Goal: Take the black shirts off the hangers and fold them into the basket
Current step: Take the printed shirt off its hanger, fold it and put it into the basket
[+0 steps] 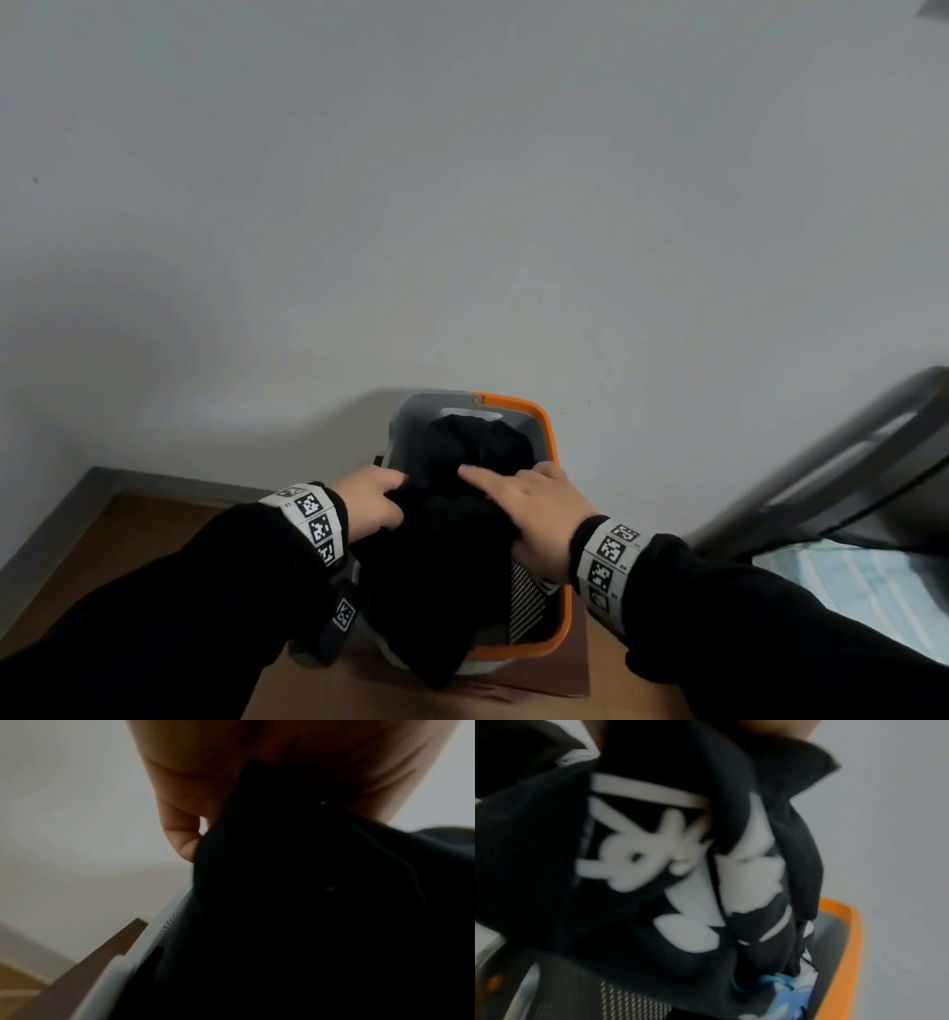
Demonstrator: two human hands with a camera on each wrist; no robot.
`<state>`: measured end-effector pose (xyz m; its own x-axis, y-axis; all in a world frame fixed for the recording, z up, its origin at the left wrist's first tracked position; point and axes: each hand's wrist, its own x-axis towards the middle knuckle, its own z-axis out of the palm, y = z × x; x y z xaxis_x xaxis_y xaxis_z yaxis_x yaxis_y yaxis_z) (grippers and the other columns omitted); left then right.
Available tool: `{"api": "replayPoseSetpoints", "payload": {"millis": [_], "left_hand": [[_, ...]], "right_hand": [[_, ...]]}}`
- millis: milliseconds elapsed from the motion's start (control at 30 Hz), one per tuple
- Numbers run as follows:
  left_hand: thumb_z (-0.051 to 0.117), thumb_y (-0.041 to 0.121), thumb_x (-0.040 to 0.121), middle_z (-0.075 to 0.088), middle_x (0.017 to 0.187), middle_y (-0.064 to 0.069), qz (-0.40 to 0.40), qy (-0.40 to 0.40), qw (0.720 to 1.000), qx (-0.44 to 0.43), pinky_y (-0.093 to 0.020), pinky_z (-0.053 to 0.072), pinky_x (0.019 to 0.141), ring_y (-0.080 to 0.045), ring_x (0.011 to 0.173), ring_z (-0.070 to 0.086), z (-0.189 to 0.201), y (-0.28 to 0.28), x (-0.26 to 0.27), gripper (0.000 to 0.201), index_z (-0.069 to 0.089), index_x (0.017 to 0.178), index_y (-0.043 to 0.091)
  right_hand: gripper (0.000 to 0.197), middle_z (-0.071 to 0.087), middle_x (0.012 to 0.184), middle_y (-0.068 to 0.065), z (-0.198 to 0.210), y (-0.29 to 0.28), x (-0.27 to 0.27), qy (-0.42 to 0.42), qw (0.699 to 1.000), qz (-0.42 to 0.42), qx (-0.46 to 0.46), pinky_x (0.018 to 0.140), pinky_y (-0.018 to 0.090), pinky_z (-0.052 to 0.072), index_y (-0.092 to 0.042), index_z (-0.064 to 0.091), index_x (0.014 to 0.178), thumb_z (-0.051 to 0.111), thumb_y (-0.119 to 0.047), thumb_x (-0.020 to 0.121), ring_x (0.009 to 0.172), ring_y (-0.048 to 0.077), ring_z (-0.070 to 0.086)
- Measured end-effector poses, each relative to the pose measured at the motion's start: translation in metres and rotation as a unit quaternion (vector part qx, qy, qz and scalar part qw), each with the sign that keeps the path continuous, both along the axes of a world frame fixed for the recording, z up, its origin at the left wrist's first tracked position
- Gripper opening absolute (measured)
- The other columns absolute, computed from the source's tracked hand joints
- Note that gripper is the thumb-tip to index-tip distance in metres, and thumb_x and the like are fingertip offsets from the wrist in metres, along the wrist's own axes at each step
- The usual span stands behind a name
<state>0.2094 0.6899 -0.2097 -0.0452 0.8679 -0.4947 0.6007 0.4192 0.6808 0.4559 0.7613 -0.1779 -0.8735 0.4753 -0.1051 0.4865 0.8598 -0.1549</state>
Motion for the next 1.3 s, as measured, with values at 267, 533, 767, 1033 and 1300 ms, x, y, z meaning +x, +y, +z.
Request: {"api": "replayPoseSetpoints", "payload": {"millis": [267,533,767,1033,1300], "left_hand": [[0.063,0.07,0.063,0.065,0.113,0.009,-0.116,-0.004,0.993,-0.011,-0.028,0.05,0.092,-0.013,0.105,0.065,0.032,-0.001,0.051,0.062,0.053,0.115,0.037],[0.061,0.032,0.08,0.066,0.108,0.002,-0.234,0.218,0.945,0.069,-0.04,0.057,0.076,-0.023,0.09,0.068,0.023,-0.002,0.07,0.055,0.037,0.13,0.03],[0.047,0.033,0.077,0.068,0.11,0.005,-0.306,0.234,0.916,0.111,-0.041,0.055,0.084,-0.025,0.101,0.066,0.036,0.018,0.038,0.034,0.052,0.11,0.036],[0.062,0.037,0.078,0.067,0.099,0.0,-0.166,0.249,0.951,0.076,-0.028,0.049,0.073,-0.023,0.095,0.066,0.022,0.033,0.01,0.036,0.057,0.11,0.022],[0.066,0.037,0.075,0.065,0.116,-0.002,-0.238,0.283,0.926,-0.08,-0.037,0.048,0.083,-0.027,0.106,0.063,-0.017,0.022,0.004,0.058,0.045,0.129,0.026]], "right_hand": [[0.098,0.062,0.128,-0.007,-0.003,0.012,-0.014,0.013,0.99,-0.13,-0.06,0.102,0.043,0.04,-0.039,0.0,0.152,0.057,-0.034,0.072,0.116,0.021,0.06],[0.091,0.052,0.131,-0.006,-0.005,0.012,-0.025,-0.096,0.992,-0.081,-0.013,0.103,0.047,0.032,-0.038,0.012,0.153,0.056,-0.047,0.074,0.114,0.021,0.059],[0.051,0.036,0.128,-0.003,0.0,0.033,-0.026,-0.224,0.967,-0.12,-0.01,0.095,0.055,0.039,-0.041,0.055,0.108,0.062,-0.062,0.062,0.121,0.027,0.042],[0.036,0.064,0.097,-0.002,0.008,0.061,-0.024,-0.147,0.967,-0.165,-0.13,0.076,0.037,0.054,-0.026,0.043,0.111,0.059,-0.036,0.081,0.086,0.024,0.062],[0.047,0.055,0.112,-0.002,-0.028,0.058,-0.026,-0.251,0.963,-0.061,-0.076,0.091,0.044,0.046,-0.03,0.059,0.114,0.056,-0.059,0.078,0.108,0.023,0.053]]}}
